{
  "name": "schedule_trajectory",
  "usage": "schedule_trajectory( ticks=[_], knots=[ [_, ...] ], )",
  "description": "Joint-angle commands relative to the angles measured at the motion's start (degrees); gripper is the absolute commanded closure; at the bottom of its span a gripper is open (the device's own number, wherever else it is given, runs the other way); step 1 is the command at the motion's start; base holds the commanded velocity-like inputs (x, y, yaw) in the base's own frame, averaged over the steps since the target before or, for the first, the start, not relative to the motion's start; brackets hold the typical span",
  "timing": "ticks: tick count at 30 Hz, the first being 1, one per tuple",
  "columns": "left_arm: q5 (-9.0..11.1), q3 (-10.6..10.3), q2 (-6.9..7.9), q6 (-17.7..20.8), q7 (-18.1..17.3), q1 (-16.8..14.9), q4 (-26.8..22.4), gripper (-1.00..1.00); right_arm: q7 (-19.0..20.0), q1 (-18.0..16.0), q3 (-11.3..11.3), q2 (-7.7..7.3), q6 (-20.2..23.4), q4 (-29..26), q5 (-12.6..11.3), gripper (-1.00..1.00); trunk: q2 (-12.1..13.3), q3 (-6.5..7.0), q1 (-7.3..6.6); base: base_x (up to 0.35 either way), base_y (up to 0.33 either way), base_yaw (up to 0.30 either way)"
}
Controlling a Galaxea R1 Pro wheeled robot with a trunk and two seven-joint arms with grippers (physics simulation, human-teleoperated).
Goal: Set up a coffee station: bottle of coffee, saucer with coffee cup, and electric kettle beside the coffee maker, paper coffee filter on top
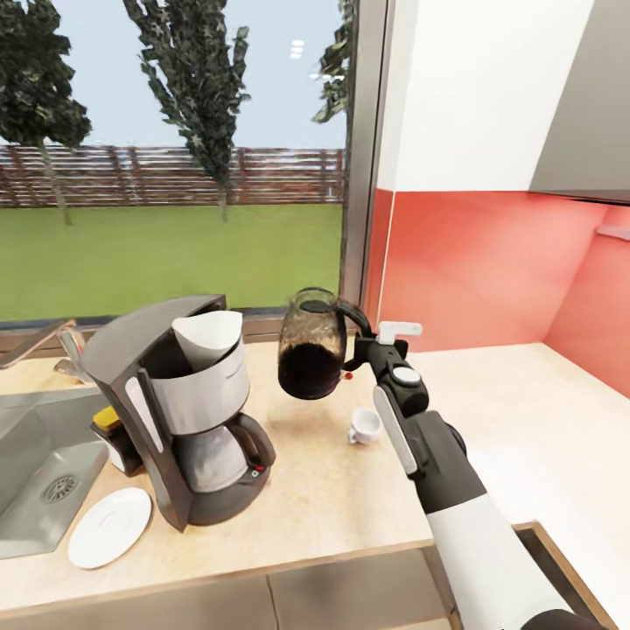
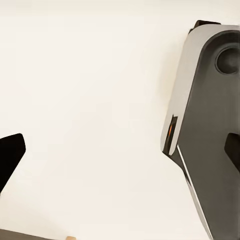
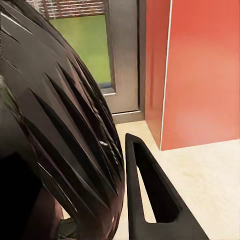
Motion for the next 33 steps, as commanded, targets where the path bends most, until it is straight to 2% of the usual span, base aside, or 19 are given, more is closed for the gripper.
schedule_trajectory(
  ticks=[1, 3, 4, 6, 12, 18, 21, 27, 33],
  knots=[
    [-0.15, 0.25, 0.0, -0.22, 0.09, -0.05, 0.07, -1.0, -0.68, -0.07, 0.16, 0.06, 0.04, 0.28, -0.45, 1.0, -0.11, -0.1, 0.04, 0.078, 0.0, 0.0],
    [-0.15, 0.25, 0.0, -0.22, 0.09, -0.05, 0.07, -1.0, -0.66, -0.05, 0.67, 0.11, -0.2, 1.01, -0.47, 1.0, -0.11, -0.1, 0.04, 0.033, 0.0, 0.0],
    [-0.15, 0.25, 0.0, -0.22, 0.09, -0.05, 0.07, -1.0, -0.7, -0.07, 3.11, 0.11, -0.89, 7.42, -0.47, 1.0, -0.11, -0.1, 0.04, 0.008, 0.0, 0.0],
    [-0.15, 0.25, 0.0, -0.22, 0.09, -0.05, 0.07, -1.0, -0.75, -0.04, 5.13, 0.11, -4.08, 9.54, -0.47, 1.0, -0.11, -0.1, 0.04, 0.003, 0.0, 0.0],
    [-0.15, 0.25, -0.06, -0.22, 0.09, -0.05, 0.07, -1.0, -0.76, -0.05, 5.77, 0.12, -7.44, 13.63, -0.55, 1.0, -0.11, -0.1, 0.04, 0.0, 0.0, 0.0],
    [0.19, 0.57, -0.42, 0.11, -0.24, 0.28, 0.36, -1.0, -0.34, -0.4, 6.14, 0.44, -10.5, 14.4, -0.51, 1.0, -0.12, -0.11, 0.04, 0.0, 0.0, 0.0],
    [0.58, 1.3, -1.39, -0.2, -0.13, 0.7, 0.29, -1.0, -0.15, -1.35, 7.17, 1.47, -10.34, 13.42, -1.08, 1.0, -0.12, -0.11, 0.04, 0.0, 0.0, 0.0],
    [0.64, 1.65, -3.14, -0.4, 0.02, 0.79, 0.33, -1.0, -0.07, -3.28, 8.55, 1.5, -10.25, 11.41, -1.11, 1.0, -0.12, -0.11, 0.04, 0.0, 0.0, 0.0],
    [0.56, 1.58, -3.34, -0.38, 0.12, 0.82, 0.41, -1.0, 0.08, -5.22, 8.47, 1.5, -10.22, 9.4, -0.87, 1.0, -0.12, -0.11, 0.04, 0.0, 0.0, 0.0]
  ],
)
